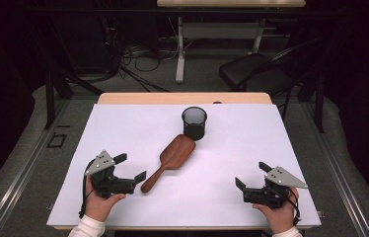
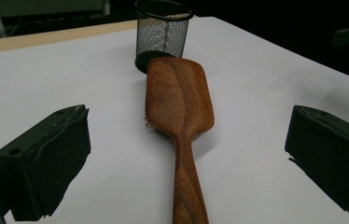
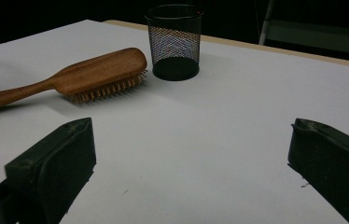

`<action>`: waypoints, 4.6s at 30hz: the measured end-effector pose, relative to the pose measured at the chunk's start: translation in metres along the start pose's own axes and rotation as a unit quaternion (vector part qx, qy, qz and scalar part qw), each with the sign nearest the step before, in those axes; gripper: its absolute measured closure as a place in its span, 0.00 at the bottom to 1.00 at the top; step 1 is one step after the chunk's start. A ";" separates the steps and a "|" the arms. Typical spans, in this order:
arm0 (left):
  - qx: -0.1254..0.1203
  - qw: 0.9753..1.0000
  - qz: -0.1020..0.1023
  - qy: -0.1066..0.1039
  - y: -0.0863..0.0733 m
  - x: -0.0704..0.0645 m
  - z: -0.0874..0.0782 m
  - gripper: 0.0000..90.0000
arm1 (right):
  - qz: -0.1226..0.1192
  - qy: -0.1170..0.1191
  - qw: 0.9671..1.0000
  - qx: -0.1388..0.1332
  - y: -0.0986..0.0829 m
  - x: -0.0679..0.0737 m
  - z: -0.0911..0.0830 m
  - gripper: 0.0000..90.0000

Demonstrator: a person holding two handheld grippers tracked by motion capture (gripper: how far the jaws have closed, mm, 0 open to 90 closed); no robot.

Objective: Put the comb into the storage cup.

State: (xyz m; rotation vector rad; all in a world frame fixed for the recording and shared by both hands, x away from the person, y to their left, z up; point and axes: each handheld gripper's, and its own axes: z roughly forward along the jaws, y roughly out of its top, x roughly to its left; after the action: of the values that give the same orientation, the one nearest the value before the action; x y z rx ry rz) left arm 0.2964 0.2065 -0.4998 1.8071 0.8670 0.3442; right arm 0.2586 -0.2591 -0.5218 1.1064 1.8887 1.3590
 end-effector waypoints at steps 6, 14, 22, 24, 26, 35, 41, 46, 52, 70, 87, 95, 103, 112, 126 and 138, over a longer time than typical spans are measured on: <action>0.014 1.000 -0.010 -0.001 0.005 0.002 0.004 0.02 | -0.001 0.004 1.000 0.004 0.000 0.001 0.002 0.01; 0.037 0.999 -0.011 -0.002 0.011 0.001 0.012 0.02 | 0.001 0.006 1.000 0.007 0.000 0.002 0.002 0.01; 0.078 0.997 -0.007 -0.007 0.018 -0.002 0.022 0.02 | -0.002 0.006 1.000 0.007 0.000 0.001 0.002 0.01; 0.095 0.995 -0.007 -0.004 0.020 -0.002 0.028 0.02 | 0.000 0.007 1.000 0.008 -0.001 0.001 0.002 0.01; 0.103 0.995 -0.008 -0.001 0.021 -0.003 0.030 0.02 | 0.000 0.008 1.000 0.009 -0.001 0.001 0.002 0.01; 0.124 0.992 -0.017 -0.001 0.025 -0.002 0.034 0.02 | 0.003 0.010 1.000 0.011 -0.001 0.001 0.003 0.01; 0.138 0.990 -0.020 0.005 0.027 -0.001 0.037 0.02 | 0.002 0.010 1.000 0.012 -0.001 0.001 0.003 0.01; 0.146 0.989 -0.021 0.006 0.029 -0.002 0.041 0.02 | 0.002 0.010 1.000 0.013 -0.001 0.001 0.003 0.01; 0.151 0.988 -0.022 0.005 0.030 -0.003 0.045 0.02 | 0.003 0.010 1.000 0.015 -0.001 0.001 0.003 0.01; 0.198 0.980 -0.022 0.014 0.033 -0.003 0.059 0.03 | 0.003 0.012 1.000 0.018 -0.002 0.001 0.004 0.01; 0.246 0.969 -0.015 0.008 0.037 -0.001 0.068 0.03 | 0.003 0.013 1.000 0.020 -0.002 0.001 0.004 0.01; 0.266 0.964 -0.015 0.000 0.039 -0.001 0.073 0.04 | 0.004 0.013 1.000 0.019 -0.003 0.001 0.005 0.02; 0.282 0.959 -0.013 -0.003 0.042 0.000 0.076 0.04 | 0.004 0.014 1.000 0.022 -0.003 0.001 0.006 0.02; 0.300 0.954 -0.010 -0.002 0.044 0.001 0.078 0.09 | 0.005 0.014 1.000 0.023 -0.003 0.001 0.006 0.02; 0.326 0.945 -0.002 -0.001 0.047 -0.002 0.086 0.09 | 0.005 0.016 1.000 0.025 -0.003 0.002 0.006 0.02; 0.332 0.943 0.000 -0.002 0.050 -0.004 0.090 0.10 | 0.003 0.019 0.999 0.026 -0.004 0.003 0.007 0.02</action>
State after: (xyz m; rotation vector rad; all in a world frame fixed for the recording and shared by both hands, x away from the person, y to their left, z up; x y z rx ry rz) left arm 0.3675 0.1322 -0.4908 2.4229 1.0598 0.0386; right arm 0.2617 -0.2542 -0.5273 1.1203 1.9599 1.3487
